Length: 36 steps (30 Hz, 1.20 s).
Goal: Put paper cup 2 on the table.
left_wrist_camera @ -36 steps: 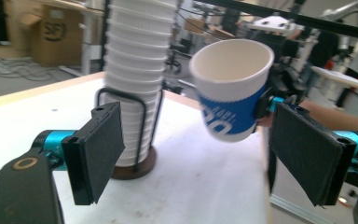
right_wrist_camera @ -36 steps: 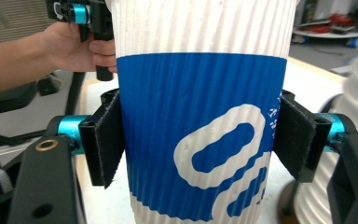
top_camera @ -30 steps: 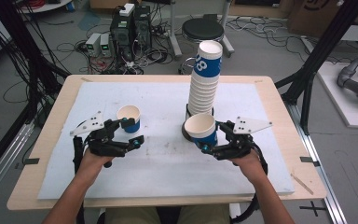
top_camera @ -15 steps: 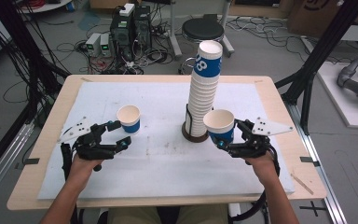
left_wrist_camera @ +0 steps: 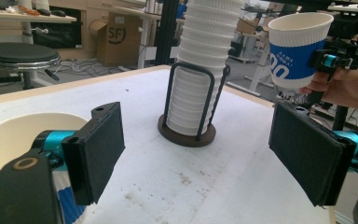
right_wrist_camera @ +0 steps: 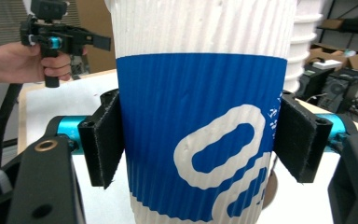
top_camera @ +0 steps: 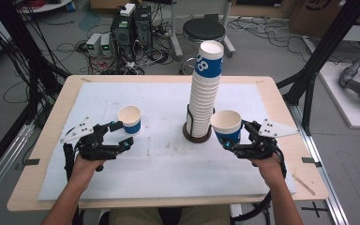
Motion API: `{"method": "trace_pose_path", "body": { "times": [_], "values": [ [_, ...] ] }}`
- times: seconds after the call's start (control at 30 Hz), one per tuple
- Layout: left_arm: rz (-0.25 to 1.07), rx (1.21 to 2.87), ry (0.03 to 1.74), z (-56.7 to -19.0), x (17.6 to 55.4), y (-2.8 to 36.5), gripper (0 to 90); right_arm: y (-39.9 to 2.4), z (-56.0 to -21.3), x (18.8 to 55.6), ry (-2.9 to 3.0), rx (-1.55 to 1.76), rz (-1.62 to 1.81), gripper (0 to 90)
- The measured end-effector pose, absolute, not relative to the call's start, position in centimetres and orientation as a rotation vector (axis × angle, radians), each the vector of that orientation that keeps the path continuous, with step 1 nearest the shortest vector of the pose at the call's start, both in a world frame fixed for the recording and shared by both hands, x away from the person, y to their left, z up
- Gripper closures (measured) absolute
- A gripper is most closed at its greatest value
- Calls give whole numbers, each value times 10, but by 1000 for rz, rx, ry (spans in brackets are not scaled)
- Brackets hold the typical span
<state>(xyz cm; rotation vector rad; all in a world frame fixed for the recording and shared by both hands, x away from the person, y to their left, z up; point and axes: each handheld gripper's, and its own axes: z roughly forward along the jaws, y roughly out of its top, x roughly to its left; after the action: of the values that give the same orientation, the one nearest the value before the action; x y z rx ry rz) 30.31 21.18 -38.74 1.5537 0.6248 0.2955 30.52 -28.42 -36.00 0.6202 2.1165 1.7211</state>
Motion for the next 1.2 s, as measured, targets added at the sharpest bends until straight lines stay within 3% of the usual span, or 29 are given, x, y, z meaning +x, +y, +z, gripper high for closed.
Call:
{"method": "trace_pose_path", "body": {
  "times": [0.63,1.2],
  "values": [
    [291,1574,624,-389,299,204,184,-312,-373,313,2021,778,1668,262],
    [271,1592,635,-395,303,199,189,-317,-413,368,2022,1091,1393,262]
  ]
}}
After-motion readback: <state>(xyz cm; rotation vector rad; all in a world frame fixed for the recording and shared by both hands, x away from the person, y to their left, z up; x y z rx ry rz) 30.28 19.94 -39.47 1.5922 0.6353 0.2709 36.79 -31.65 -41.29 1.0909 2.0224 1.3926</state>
